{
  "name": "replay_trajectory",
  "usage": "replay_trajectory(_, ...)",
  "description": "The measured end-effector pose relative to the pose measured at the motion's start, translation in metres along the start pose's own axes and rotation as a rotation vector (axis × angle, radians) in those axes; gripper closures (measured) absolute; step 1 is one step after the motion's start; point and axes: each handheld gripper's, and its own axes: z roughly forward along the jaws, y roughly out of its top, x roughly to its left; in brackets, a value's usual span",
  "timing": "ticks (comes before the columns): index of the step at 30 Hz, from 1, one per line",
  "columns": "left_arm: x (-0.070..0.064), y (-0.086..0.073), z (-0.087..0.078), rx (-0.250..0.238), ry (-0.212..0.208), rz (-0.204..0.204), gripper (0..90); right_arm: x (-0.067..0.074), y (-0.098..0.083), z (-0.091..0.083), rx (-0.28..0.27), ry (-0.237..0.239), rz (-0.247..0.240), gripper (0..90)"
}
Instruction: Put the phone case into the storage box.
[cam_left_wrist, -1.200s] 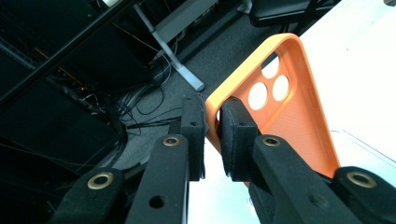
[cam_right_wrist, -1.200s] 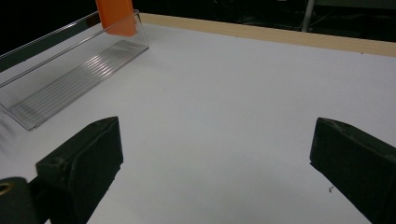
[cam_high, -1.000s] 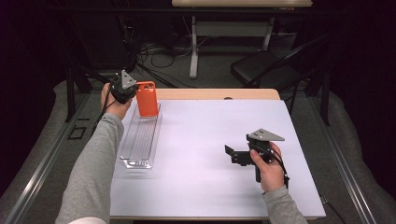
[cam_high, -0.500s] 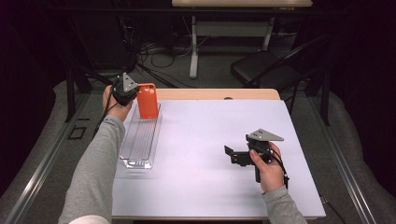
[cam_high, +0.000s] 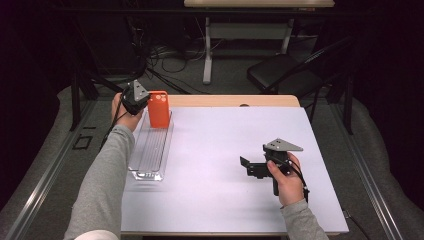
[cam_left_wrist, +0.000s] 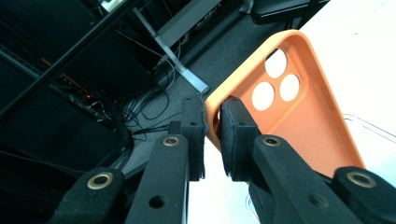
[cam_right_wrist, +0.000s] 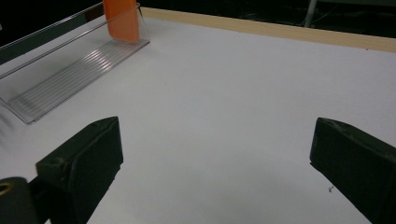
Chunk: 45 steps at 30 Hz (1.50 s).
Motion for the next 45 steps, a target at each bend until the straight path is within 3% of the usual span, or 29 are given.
replay_trajectory(13, 0.001, -0.006, 0.000, 0.002, 0.008, 0.022, 80.4, 0.001, -0.001, 0.001, 0.005, 0.001, -0.003, 2.2)
replay_trajectory(35, 0.002, -0.009, 0.002, 0.022, 0.016, -0.017, 72.6, 0.002, -0.002, 0.001, 0.013, 0.007, -0.004, 2.2)
replay_trajectory(45, 0.005, -0.011, 0.000, 0.037, 0.028, -0.062, 64.5, 0.003, -0.002, 0.003, 0.015, 0.012, -0.008, 2.2)
